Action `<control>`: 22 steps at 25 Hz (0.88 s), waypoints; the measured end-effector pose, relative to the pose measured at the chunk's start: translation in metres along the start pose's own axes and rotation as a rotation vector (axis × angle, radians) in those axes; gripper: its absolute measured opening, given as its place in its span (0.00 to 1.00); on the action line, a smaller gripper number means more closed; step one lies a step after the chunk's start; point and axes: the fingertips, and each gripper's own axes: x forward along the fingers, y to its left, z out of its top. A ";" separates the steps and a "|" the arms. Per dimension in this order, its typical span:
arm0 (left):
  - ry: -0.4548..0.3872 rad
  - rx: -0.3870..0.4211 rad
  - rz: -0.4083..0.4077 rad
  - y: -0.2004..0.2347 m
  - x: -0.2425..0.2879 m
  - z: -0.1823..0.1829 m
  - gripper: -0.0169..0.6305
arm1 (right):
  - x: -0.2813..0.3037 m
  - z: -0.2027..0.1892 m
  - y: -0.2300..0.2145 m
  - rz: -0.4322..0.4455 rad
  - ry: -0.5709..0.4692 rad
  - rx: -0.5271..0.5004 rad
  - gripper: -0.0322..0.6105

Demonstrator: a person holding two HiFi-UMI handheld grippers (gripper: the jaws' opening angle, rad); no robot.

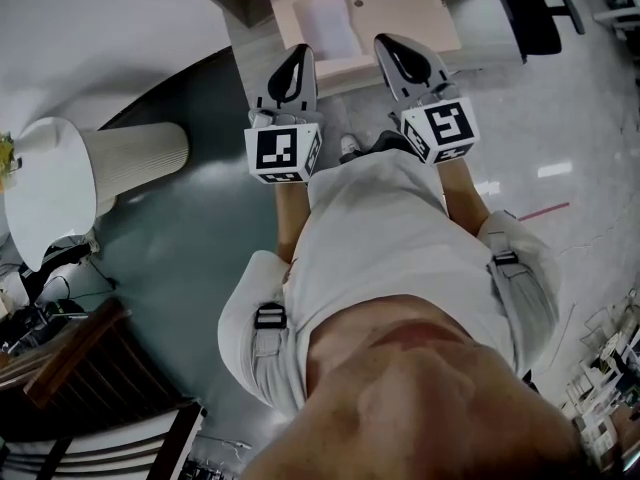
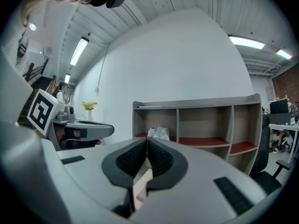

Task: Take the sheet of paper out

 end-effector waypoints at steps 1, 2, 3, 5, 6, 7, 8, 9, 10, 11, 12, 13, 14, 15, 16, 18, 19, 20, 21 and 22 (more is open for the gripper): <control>-0.001 -0.003 -0.005 0.001 0.002 0.000 0.06 | 0.002 0.000 -0.001 -0.004 0.002 -0.003 0.08; -0.001 -0.007 -0.011 0.001 0.003 -0.002 0.06 | 0.003 0.000 -0.002 -0.009 0.004 -0.003 0.08; 0.002 -0.010 -0.017 0.001 0.003 -0.003 0.06 | 0.004 -0.002 -0.003 -0.013 0.008 -0.002 0.08; 0.010 -0.016 -0.024 0.002 0.006 -0.007 0.06 | 0.007 -0.004 -0.004 -0.016 0.015 0.001 0.08; 0.013 -0.018 -0.024 0.003 0.009 -0.008 0.06 | 0.009 -0.004 -0.005 -0.015 0.019 0.002 0.08; 0.015 -0.018 -0.023 0.004 0.012 -0.008 0.06 | 0.010 -0.006 -0.007 -0.013 0.022 0.004 0.08; 0.017 -0.017 -0.021 0.004 0.015 -0.009 0.06 | 0.012 -0.007 -0.009 -0.011 0.026 0.007 0.08; 0.018 -0.016 -0.019 0.005 0.018 -0.009 0.06 | 0.015 -0.009 -0.012 -0.009 0.028 0.010 0.08; 0.020 -0.015 -0.017 0.006 0.022 -0.010 0.06 | 0.017 -0.010 -0.015 -0.007 0.030 0.013 0.08; 0.022 -0.014 -0.015 0.007 0.025 -0.011 0.06 | 0.020 -0.011 -0.017 -0.004 0.030 0.016 0.08; 0.025 -0.013 -0.012 0.008 0.028 -0.012 0.06 | 0.023 -0.012 -0.019 0.000 0.030 0.018 0.08; 0.027 -0.012 -0.008 0.009 0.031 -0.013 0.06 | 0.026 -0.012 -0.022 0.005 0.030 0.020 0.08; 0.030 -0.010 -0.003 0.011 0.035 -0.014 0.06 | 0.030 -0.014 -0.025 0.011 0.031 0.021 0.08; 0.032 -0.008 0.002 0.012 0.039 -0.016 0.06 | 0.034 -0.016 -0.028 0.016 0.035 0.022 0.08; 0.034 -0.006 0.007 0.014 0.044 -0.017 0.06 | 0.038 -0.018 -0.032 0.021 0.039 0.023 0.08; 0.039 -0.005 0.017 0.016 0.054 -0.020 0.06 | 0.045 -0.021 -0.042 0.031 0.047 0.027 0.08; 0.042 -0.006 0.021 0.017 0.058 -0.021 0.06 | 0.049 -0.023 -0.046 0.035 0.050 0.030 0.08; 0.045 -0.006 0.024 0.018 0.063 -0.023 0.06 | 0.053 -0.025 -0.051 0.040 0.055 0.032 0.08; 0.047 -0.006 0.027 0.020 0.068 -0.025 0.06 | 0.057 -0.027 -0.055 0.044 0.058 0.033 0.08; 0.049 -0.005 0.030 0.022 0.073 -0.027 0.06 | 0.062 -0.029 -0.059 0.048 0.062 0.035 0.08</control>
